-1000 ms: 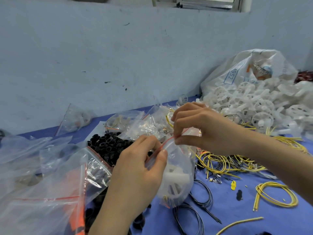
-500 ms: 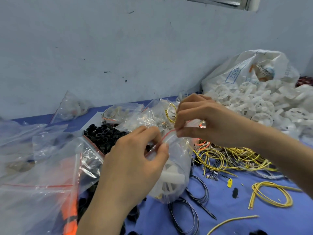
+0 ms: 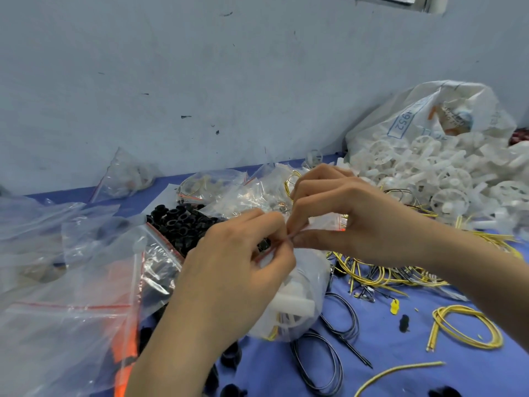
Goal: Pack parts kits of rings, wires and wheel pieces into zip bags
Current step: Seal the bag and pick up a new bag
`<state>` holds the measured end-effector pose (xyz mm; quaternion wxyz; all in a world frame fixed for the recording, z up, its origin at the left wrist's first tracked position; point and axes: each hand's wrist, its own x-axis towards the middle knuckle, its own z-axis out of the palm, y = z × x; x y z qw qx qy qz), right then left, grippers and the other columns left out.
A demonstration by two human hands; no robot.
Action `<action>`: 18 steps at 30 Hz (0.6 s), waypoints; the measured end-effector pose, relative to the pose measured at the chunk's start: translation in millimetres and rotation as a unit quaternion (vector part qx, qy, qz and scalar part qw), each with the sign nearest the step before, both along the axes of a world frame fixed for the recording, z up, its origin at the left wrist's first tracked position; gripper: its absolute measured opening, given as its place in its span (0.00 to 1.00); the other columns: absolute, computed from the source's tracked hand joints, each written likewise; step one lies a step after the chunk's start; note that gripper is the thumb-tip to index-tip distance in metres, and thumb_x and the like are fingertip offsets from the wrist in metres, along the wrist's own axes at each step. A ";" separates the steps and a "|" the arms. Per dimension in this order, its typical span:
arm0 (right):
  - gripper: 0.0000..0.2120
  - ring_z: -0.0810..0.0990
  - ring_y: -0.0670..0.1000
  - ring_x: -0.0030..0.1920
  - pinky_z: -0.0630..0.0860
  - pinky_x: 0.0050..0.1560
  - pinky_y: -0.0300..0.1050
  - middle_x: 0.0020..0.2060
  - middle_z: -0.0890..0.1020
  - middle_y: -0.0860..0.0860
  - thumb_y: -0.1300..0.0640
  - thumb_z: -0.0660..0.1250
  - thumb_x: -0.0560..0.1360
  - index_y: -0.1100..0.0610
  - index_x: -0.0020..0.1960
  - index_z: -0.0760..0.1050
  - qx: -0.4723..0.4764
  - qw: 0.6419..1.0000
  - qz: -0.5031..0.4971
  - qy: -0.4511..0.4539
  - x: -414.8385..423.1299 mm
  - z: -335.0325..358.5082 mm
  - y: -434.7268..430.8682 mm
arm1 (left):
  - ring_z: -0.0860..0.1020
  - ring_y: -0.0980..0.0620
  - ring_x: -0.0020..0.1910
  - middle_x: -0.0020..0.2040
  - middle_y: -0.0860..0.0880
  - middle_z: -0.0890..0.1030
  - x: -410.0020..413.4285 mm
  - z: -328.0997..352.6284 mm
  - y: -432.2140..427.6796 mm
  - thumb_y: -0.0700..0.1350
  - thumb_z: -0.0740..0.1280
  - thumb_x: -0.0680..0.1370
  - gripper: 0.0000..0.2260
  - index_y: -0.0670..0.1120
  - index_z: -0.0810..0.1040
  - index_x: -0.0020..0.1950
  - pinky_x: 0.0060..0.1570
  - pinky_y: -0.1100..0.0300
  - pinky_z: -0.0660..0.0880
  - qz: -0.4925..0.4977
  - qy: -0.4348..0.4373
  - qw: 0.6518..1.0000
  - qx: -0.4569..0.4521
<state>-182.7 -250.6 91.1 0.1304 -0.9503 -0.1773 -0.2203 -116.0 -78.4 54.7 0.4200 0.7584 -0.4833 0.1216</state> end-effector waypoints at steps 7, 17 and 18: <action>0.03 0.74 0.46 0.45 0.72 0.50 0.46 0.39 0.79 0.48 0.54 0.75 0.70 0.51 0.40 0.82 0.094 0.994 0.006 0.054 -3.9 6.9 -4.9 | 0.70 0.56 0.30 0.35 0.55 0.74 5.9 0.0 3.8 0.52 0.64 0.70 0.04 0.52 0.73 0.39 0.31 0.66 0.63 -0.020 0.002 1.000 0.004; 0.07 0.76 0.50 0.42 0.71 0.50 0.46 0.37 0.78 0.50 0.51 0.75 0.66 0.53 0.36 0.79 0.199 0.976 0.003 0.090 -8.2 2.2 -14.2 | 0.70 0.63 0.31 0.33 0.59 0.72 -0.4 -2.2 -7.1 0.47 0.64 0.72 0.04 0.52 0.72 0.37 0.33 0.71 0.64 -0.028 -0.021 0.999 -0.003; 0.07 0.76 0.52 0.43 0.71 0.50 0.48 0.37 0.78 0.52 0.52 0.74 0.65 0.54 0.35 0.78 0.215 0.973 0.005 0.089 -8.9 1.3 -15.6 | 0.70 0.62 0.31 0.33 0.59 0.72 -0.5 -2.3 -7.6 0.47 0.64 0.72 0.04 0.52 0.72 0.36 0.33 0.70 0.64 -0.027 -0.022 0.999 -0.004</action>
